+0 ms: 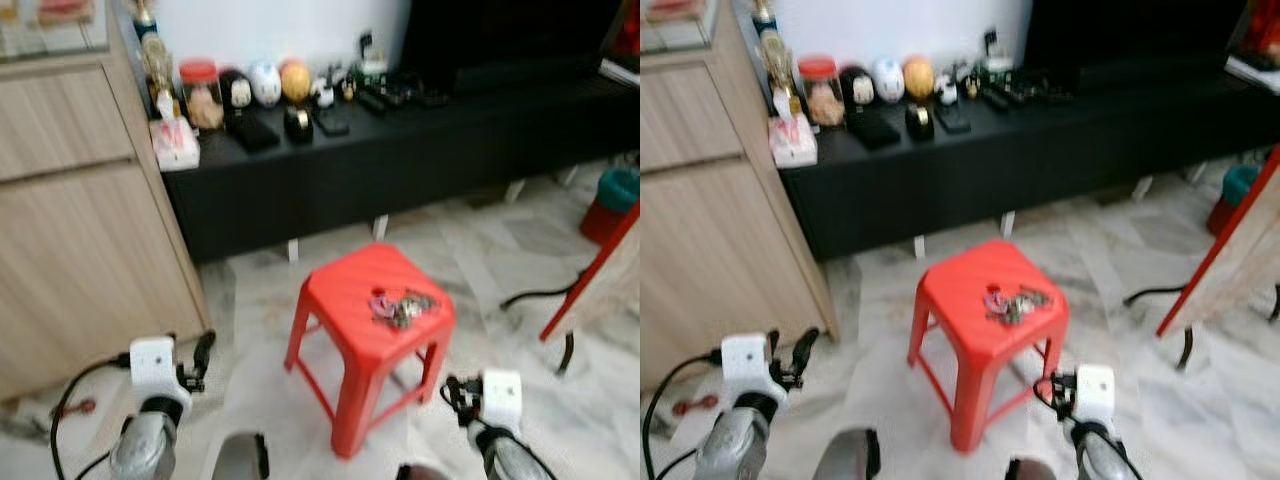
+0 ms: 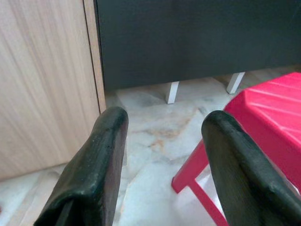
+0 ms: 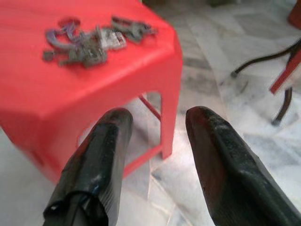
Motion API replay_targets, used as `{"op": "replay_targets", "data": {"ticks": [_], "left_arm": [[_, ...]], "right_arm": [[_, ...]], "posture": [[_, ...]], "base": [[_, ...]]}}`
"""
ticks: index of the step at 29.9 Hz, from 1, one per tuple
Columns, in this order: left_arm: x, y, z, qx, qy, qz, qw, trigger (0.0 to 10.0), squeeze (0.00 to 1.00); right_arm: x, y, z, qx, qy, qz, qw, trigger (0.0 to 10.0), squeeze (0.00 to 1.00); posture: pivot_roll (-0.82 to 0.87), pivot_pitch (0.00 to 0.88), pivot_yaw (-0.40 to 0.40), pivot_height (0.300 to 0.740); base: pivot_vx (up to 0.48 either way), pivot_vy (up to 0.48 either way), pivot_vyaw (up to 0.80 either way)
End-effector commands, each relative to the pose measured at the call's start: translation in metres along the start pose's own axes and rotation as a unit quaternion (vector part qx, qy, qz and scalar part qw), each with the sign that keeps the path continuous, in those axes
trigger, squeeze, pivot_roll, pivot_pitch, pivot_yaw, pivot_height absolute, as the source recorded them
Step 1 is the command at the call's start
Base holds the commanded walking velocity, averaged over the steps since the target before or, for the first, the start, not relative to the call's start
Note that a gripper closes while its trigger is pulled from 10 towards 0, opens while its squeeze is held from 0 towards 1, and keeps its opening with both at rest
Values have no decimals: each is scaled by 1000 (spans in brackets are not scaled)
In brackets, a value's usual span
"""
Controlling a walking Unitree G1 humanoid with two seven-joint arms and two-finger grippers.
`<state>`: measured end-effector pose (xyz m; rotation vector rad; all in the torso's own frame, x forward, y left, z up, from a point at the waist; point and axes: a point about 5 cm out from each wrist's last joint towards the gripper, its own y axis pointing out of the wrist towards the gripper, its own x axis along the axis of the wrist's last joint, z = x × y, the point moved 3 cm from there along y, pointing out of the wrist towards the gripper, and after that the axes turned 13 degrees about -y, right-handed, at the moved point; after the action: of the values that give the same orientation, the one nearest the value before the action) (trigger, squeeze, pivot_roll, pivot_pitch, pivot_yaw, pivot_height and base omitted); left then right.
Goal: Hang keys on a hook
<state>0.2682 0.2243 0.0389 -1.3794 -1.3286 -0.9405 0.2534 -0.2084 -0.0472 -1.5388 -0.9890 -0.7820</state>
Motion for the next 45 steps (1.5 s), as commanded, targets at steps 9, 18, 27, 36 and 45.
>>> {"op": "replay_targets", "data": {"ticks": [9, 18, 27, 36, 45], "left_arm": [[0, 3, -3, -6, 7, 2, 1000, 10000, 0], [1, 4, -3, -6, 7, -1, 1000, 10000, 0], [3, 5, -5, -8, 4, -4, 1000, 10000, 0], [12, 14, -12, -19, 10, -17, 1000, 10000, 0], [20, 23, -30, -37, 5, -34, 999, 10000, 0]], "right_arm": [[1, 1, -2, -3, -6, -1, 1000, 10000, 0], [2, 2, 0, 7, -3, -4, 1000, 10000, 0], [9, 6, 8, 49, 20, -15, 998, 10000, 1000], [26, 17, 23, 114, 22, -23, 993, 10000, 1000], [31, 26, 35, 143, 9, 10, 990, 10000, 0]], "posture": [[-5, 0, -61, 612], [-8, 0, -58, 612], [-12, 0, -56, 612], [-3, 0, -61, 612], [29, 0, -89, 612]], "base": [[335, 0, 0], [336, 0, 0], [31, 0, 0], [0, 0, 0], [0, 0, 0]]}}
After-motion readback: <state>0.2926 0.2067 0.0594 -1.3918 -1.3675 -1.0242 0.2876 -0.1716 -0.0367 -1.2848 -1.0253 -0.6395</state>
